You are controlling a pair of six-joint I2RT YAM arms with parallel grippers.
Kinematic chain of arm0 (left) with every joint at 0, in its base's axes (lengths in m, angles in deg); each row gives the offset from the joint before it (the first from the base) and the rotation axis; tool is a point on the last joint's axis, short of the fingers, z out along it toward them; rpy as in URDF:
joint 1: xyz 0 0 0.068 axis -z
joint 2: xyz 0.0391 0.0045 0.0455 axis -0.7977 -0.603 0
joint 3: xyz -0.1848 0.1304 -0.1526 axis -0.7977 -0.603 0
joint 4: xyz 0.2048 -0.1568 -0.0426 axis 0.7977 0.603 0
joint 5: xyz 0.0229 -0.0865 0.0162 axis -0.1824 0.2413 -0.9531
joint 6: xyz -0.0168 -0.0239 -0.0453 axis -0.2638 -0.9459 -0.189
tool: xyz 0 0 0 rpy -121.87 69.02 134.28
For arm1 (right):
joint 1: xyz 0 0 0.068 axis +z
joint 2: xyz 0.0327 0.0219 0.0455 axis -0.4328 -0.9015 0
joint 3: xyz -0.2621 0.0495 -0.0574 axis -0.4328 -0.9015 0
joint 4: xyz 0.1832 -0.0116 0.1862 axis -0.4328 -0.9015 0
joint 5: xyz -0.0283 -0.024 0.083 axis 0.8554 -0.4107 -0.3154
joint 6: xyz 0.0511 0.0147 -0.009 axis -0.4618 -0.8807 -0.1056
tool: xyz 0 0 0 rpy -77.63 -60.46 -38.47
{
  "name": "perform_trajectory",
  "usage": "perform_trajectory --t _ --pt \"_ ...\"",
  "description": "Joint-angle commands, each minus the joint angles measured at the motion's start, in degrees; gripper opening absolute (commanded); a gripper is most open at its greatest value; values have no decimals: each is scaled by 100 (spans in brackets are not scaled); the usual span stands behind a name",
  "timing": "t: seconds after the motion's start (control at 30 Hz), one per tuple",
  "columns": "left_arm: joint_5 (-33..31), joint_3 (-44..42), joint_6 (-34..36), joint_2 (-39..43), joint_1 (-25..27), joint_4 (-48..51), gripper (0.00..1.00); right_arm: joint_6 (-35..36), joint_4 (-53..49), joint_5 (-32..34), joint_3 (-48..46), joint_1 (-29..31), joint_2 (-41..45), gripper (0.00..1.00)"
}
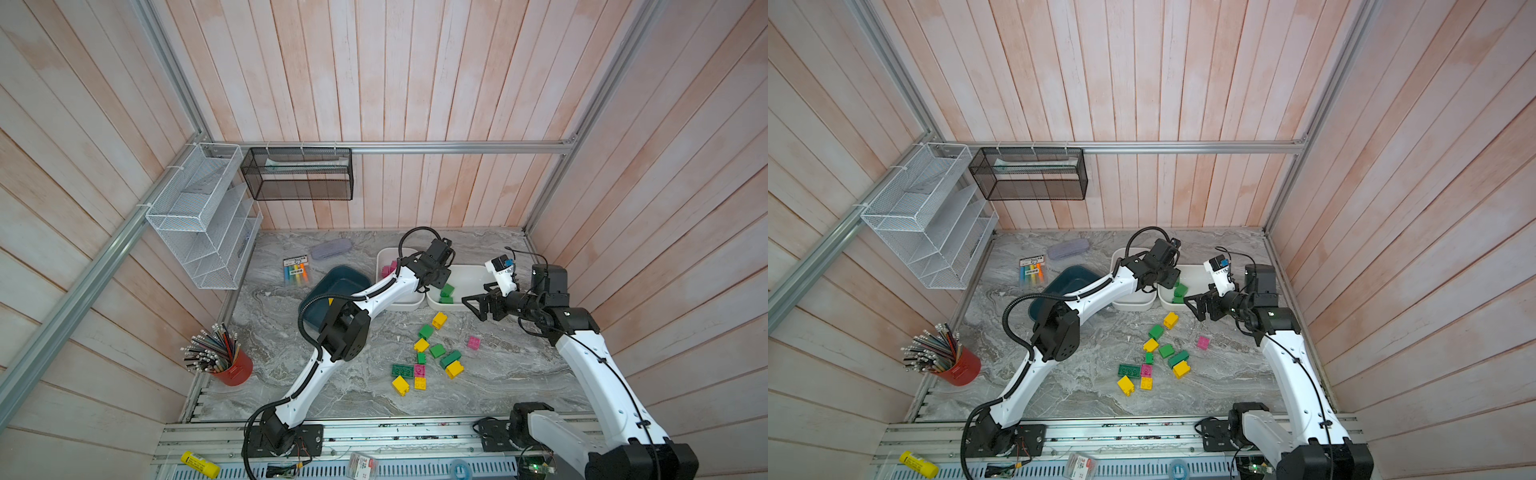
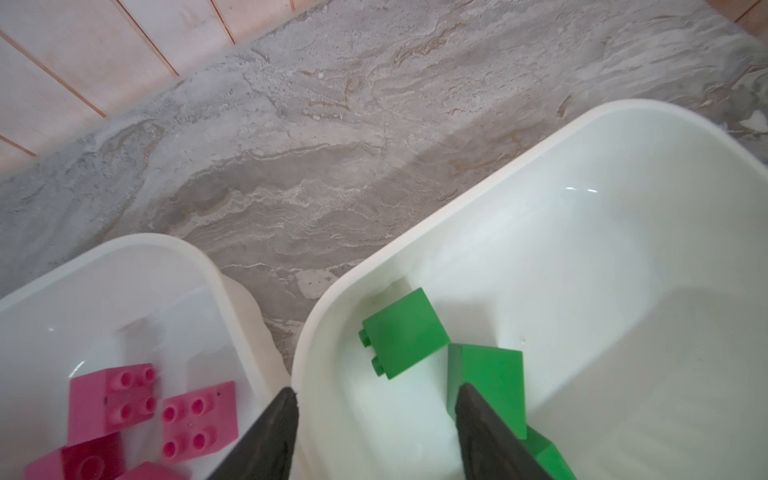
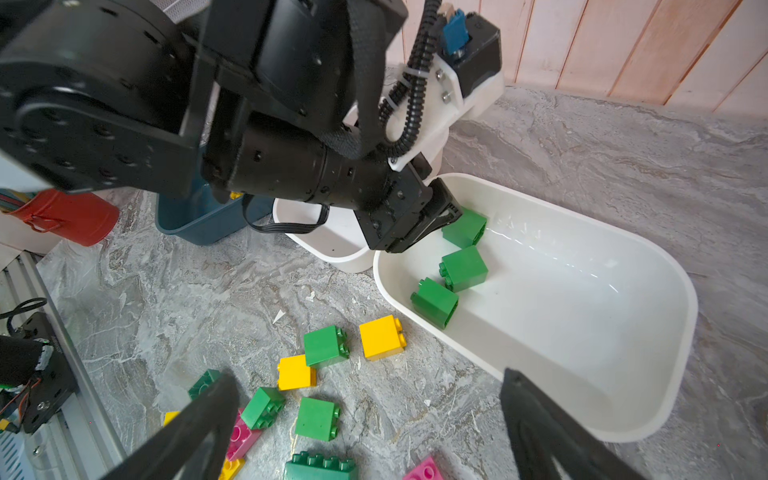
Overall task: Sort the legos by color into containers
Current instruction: 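Carry the green brick into the larger white tub and release it, then return the left gripper to the pile and grasp another green brick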
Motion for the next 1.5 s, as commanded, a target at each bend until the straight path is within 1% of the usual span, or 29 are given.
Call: perform_trajectory --t 0.0,0.13,0.2,0.37,0.4,0.43,0.47,0.5,0.63,0.73,0.83,0.9,1.0,1.17,1.33,1.47 --pt "177 -270 -33 921 154 340 68 -6 -8 -55 108 -32 75 98" --pt "352 -1093 -267 1703 361 554 72 8 -5 -97 53 -34 78 98" --pt "392 -1671 -474 2177 482 582 73 -16 20 -134 33 -35 79 98" --pt "700 -3463 -935 3316 814 535 74 -18 29 -213 13 -27 66 98" --pt "732 -3730 -1073 3524 816 606 74 -16 29 -241 15 -23 69 98" --pt "734 -3919 -1215 3658 810 716 75 -16 34 -258 16 -28 62 98" --pt "752 -4125 -1329 3796 1001 843 75 -6 26 -271 11 -28 54 98" --pt "767 -4373 -1391 3975 1071 898 75 -1 22 -281 -2 -27 53 98" --pt "1066 -5362 -1463 4525 1164 767 75 -27 74 -362 -68 -14 56 98" --pt "1290 -5759 -867 4691 1210 897 75 -35 83 -400 -111 8 62 98" --pt "1413 -6001 78 4768 1203 882 75 -77 124 -416 -169 39 68 98" --pt "1529 -6120 691 4707 1160 904 75 -80 105 -425 -193 61 83 98" --pt "1759 -6267 1374 4536 1137 876 75 -88 95 -402 -229 80 126 98" --pt "2128 -6264 2007 4290 1133 712 75 -90 82 -371 -290 78 158 98" --pt "1859 -6216 2242 3872 1127 580 74 -88 98 -379 -318 80 132 98" --pt "2000 -6135 2290 3649 1139 538 73 -58 108 -387 -318 77 88 98"
